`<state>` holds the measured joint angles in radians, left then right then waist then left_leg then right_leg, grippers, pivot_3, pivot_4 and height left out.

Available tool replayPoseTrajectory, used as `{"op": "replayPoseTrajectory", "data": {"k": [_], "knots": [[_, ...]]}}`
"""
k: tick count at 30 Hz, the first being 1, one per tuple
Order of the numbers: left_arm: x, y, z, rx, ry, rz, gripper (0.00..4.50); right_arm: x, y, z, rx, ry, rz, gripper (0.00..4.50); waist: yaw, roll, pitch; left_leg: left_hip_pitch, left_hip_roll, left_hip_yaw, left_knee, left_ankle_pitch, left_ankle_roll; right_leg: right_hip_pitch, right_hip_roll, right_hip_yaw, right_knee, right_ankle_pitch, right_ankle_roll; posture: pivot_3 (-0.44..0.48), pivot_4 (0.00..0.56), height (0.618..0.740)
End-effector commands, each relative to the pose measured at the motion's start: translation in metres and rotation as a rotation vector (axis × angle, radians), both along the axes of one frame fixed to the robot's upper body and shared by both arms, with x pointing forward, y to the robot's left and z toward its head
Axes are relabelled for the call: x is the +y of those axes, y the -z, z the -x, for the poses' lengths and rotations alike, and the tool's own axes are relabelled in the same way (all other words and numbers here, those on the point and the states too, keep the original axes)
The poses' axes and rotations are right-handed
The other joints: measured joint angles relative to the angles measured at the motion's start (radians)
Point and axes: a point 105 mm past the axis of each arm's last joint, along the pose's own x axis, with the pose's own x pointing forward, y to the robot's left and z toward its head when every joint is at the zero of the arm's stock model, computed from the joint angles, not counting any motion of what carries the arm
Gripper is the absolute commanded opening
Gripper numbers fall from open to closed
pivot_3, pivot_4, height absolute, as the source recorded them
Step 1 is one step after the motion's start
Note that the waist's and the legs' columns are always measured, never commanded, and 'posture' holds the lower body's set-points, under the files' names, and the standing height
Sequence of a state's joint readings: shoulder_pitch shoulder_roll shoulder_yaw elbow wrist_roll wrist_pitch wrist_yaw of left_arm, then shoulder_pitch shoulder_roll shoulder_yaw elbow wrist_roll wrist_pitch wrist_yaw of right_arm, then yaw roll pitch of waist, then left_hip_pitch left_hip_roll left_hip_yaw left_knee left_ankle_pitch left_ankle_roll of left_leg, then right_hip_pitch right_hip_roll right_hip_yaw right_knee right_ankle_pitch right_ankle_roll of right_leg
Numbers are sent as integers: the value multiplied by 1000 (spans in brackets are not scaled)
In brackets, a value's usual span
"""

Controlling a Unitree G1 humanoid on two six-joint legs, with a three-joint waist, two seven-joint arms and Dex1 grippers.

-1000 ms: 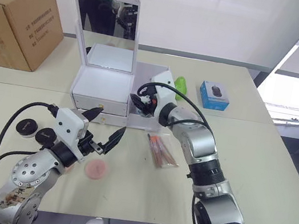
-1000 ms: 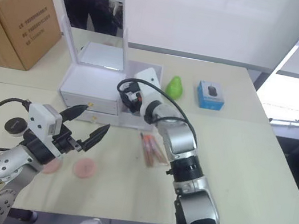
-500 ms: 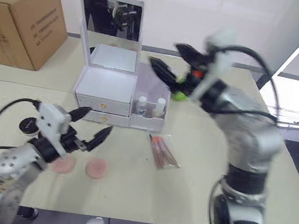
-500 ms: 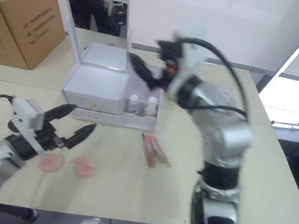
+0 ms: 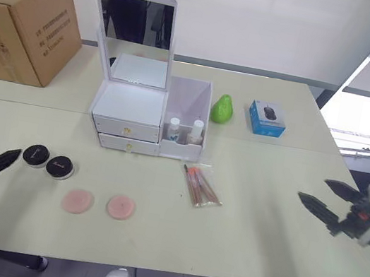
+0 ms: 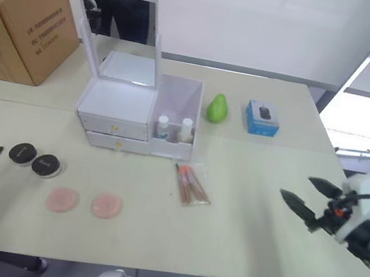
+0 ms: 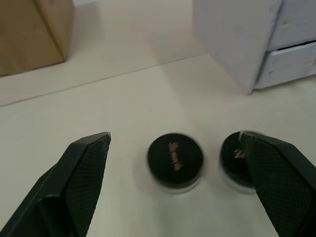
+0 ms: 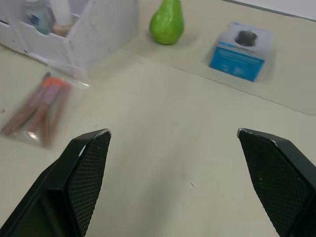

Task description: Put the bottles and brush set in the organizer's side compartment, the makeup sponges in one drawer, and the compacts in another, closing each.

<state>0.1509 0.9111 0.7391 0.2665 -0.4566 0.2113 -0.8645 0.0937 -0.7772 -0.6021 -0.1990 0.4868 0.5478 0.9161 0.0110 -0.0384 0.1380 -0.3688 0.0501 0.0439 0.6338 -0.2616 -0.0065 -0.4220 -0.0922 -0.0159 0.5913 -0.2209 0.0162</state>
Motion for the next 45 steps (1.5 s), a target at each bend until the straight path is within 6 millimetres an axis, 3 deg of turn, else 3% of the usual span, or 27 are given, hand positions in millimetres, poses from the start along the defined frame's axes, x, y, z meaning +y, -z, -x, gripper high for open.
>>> {"op": "replayPoseTrajectory", "data": {"k": [1, 8, 14, 15, 18, 22, 26, 28, 32, 35, 39, 45], "knots": [[17, -20, 3, -61, -39, -71, 4500, -13, 0, 6, -29, 21, 33, 4456, 3, 0, 0, 0, 0, 1, 0, 0, 0, 0, -1, 0, 0, 0, 0, 0, 150, 740], [17, -20, 3, -56, -10, -67, 4500, -13, 5, 5, -48, 23, -16, 4456, 3, 1, 0, 0, 1, 6, -3, 0, 0, 0, -4, 0, 1, 0, 0, 0, 150, 740], [-25, -12, -4, -29, 156, -48, 4500, 24, -3, -4, -54, -99, -52, 4456, 2, 1, 0, 1, 1, 8, -4, 0, 0, 0, -4, 1, 1, 1, 1, 0, 150, 740], [-39, -9, -7, -26, 203, -40, 4500, 34, -8, -6, -59, -137, -67, 4456, 2, 1, 0, 1, 1, 8, -4, 0, 0, 0, -4, 1, 1, 1, 1, 0, 150, 740], [-111, 4, -24, -26, 412, -9, 4500, 84, -22, -14, -48, -332, -103, 4456, 2, 1, 0, 1, 1, 8, -4, 0, 0, 0, -4, 2, 1, 1, 2, 0, 150, 740], [-200, 14, -33, -50, 635, 73, 4500, 130, -28, -21, 23, -498, -152, 4456, 8, -1, 0, -2, -1, 9, 0, 1, 2, 2, -2, 3, 1, 4, 4, 0, 150, 740], [-267, 18, -35, -78, 776, 158, 4500, 152, -21, -28, 123, -543, -159, 4456, 11, -8, -5, -3, 0, 7, 3, 5, 8, 7, 0, 4, 2, 5, 3, 0, 150, 740], [-300, 19, -39, -87, 843, 206, 4500, 155, -16, -38, 194, -516, -172, 4456, 12, -5, -5, -3, -1, 7, 5, 5, 8, 9, 0, 4, 1, 5, 3, 0, 150, 740], [-333, 31, -54, -63, 907, 153, 4500, 150, -3, -49, 428, -452, -253, 4456, 13, -5, -6, -4, -2, 6, 8, 5, 8, 11, 1, 5, 1, 7, 4, 0, 150, 740], [-356, 38, -53, -44, 1008, 139, 3913, 148, 9, -53, 593, -427, -320, 4500, 8, -5, -6, -2, -2, 2, 9, 5, 9, 14, 4, 5, 1, 7, 4, 0, 150, 740], [-376, 41, -68, -52, 1013, 207, 2670, 149, 23, -62, 781, -370, -410, 4500, 5, -4, -6, -2, -3, 0, 10, 6, 11, 14, 4, 5, 0, 7, 4, 0, 150, 740], [-393, 54, -93, -15, 988, 199, 744, 165, 25, -83, 926, -340, -549, 4500, 1, -2, -7, -2, -4, -5, 11, 7, 13, 15, 7, 6, 1, 7, 5, 0, 150, 740]]}}
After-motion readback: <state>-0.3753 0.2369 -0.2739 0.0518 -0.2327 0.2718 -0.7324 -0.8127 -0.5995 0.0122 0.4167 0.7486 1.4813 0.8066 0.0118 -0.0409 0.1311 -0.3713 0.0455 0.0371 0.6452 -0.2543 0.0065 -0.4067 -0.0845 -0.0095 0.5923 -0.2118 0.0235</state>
